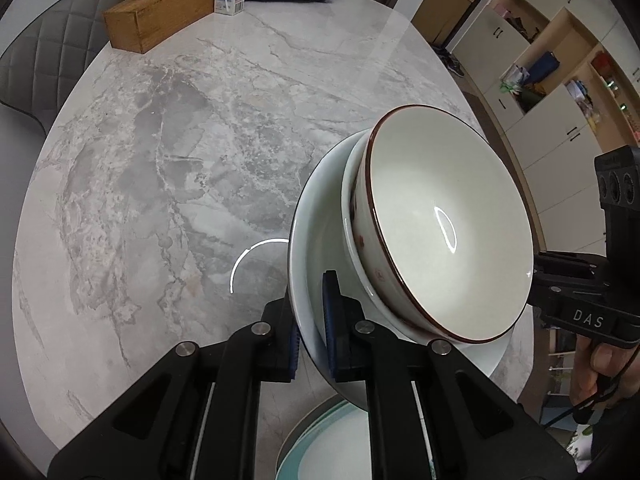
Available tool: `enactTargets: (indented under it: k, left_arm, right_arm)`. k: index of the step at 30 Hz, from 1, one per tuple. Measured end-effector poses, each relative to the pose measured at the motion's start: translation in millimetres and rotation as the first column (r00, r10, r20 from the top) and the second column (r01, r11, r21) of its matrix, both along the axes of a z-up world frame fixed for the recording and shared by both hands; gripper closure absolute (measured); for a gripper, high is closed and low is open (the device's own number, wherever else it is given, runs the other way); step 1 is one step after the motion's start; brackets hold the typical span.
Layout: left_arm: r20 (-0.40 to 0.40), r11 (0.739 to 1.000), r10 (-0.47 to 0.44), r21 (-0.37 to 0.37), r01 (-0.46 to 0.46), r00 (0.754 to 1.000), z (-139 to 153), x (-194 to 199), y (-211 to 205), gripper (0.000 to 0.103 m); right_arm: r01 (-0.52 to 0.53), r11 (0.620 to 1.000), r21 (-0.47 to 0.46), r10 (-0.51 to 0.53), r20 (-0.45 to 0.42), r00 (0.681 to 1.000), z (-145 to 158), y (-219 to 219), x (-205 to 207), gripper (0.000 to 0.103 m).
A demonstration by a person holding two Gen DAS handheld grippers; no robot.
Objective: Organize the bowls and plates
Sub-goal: 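Carry the bowl-and-plate stack with the right tool onto the teal floral plates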
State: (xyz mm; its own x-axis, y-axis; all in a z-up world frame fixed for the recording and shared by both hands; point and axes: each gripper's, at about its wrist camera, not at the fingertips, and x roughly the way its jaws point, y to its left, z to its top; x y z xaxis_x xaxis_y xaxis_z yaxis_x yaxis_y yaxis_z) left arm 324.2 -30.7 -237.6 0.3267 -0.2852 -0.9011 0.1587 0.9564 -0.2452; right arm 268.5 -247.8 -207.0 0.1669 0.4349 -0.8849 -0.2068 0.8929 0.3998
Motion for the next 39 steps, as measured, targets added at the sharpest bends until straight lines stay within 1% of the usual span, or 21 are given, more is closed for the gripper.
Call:
enactTargets:
  k: [7,10,13,19,25,32,36,39]
  left_arm:
    - [0.036,0.999,-0.04,-0.018,0.041,0.999,43.0,-53.3,7.4,0.094]
    - [0.036,0.998,-0.054,-0.014,0.055,0.998,52.4,-74.6,8.1,0.094]
    - [0.029,0.997,-0.071,-0.013,0.071,0.997,54.9,-97.6,7.8,0.094]
    - [-0.004,0.996,-0.088,-0.02,0.088,0.996,44.2,-136.2,5.5,0.094]
    - [-0.029,0.994,-0.108,-0.021,0.108,0.994,29.7,-163.8,-2.3,0.094]
    - [-0.062,0.993,-0.115,-0.017,0.114,0.991,8.1,-183.4,-8.1,0.094]
    - [-0.078,0.994,-0.113,-0.006,0.113,0.991,-6.6,-189.8,-6.3,0.094]
    - [-0.106,0.994,-0.107,-0.005,0.107,0.989,-21.6,-193.8,-4.4,0.094]
  right_arm:
    - [0.025,0.999,-0.019,-0.024,0.047,0.999,42.7,7.4,-42.4,0.087]
    - [0.031,0.999,-0.027,-0.029,0.054,0.998,51.6,9.5,-64.7,0.087]
    - [0.048,0.999,-0.025,-0.047,0.05,0.998,53.8,10.2,-85.6,0.087]
    - [0.075,0.997,-0.026,-0.074,0.028,0.997,49.1,10.5,-123.4,0.087]
    - [0.095,0.995,-0.035,-0.095,0.002,0.995,38.0,4.7,-153.9,0.087]
    - [0.105,0.994,-0.042,-0.106,-0.027,0.994,20.0,0.0,-175.2,0.087]
    - [0.098,0.994,-0.054,-0.101,-0.044,0.994,4.1,3.2,-185.9,0.087]
    - [0.099,0.994,-0.055,-0.103,-0.062,0.993,-9.4,5.3,-191.2,0.088]
